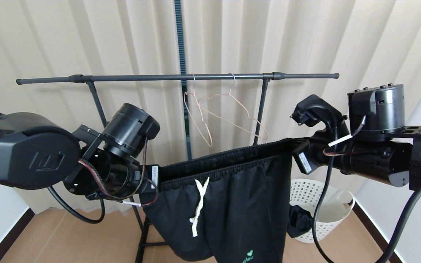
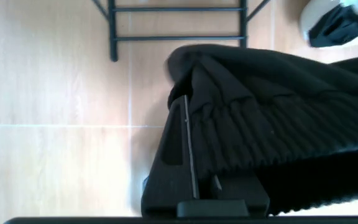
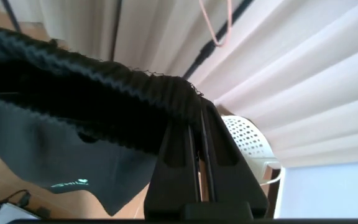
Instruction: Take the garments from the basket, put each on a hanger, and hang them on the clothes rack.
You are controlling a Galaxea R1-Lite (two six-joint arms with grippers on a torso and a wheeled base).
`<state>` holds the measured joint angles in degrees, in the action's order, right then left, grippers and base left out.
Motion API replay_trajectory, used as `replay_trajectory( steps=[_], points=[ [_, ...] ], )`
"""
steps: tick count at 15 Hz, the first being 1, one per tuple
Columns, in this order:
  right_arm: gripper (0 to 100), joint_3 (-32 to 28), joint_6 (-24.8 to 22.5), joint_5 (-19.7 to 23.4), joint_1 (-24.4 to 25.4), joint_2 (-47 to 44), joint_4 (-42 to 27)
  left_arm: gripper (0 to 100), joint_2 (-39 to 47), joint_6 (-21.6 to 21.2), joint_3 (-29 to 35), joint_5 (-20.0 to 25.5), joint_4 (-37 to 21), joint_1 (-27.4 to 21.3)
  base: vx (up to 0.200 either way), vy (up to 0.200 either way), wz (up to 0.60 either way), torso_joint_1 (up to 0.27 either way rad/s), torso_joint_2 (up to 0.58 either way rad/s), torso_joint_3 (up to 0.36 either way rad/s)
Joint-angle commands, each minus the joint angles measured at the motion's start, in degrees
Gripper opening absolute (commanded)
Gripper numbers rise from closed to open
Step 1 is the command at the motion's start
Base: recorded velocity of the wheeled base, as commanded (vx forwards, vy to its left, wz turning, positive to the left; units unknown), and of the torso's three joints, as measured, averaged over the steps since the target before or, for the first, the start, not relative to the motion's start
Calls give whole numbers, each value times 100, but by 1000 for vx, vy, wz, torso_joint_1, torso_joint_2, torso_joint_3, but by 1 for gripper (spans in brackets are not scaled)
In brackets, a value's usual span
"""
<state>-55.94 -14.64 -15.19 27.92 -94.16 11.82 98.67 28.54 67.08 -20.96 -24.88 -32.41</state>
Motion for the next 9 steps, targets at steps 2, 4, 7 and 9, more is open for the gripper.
replay_trajectory(
  steps=[2, 4, 7, 9],
  points=[
    [0, -92, -21, -19, -375, -32, 13, 0, -472, -120, -451, 21, -8, 350, 0, 0, 0, 0, 0, 0],
    [0, -163, -39, -19, -489, -50, 13, 0, -603, -164, -583, 39, -8, 429, 0, 0, 0, 0, 0, 0],
    [0, -365, -30, -10, -911, -252, 13, 0, -1104, -367, -1048, 57, 10, 499, 0, 0, 0, 0, 0, 0],
    [0, -356, -30, -10, -920, -287, 13, 0, -1113, -393, -1040, 83, 36, 543, 0, 0, 0, 0, 0, 0]
  ],
)
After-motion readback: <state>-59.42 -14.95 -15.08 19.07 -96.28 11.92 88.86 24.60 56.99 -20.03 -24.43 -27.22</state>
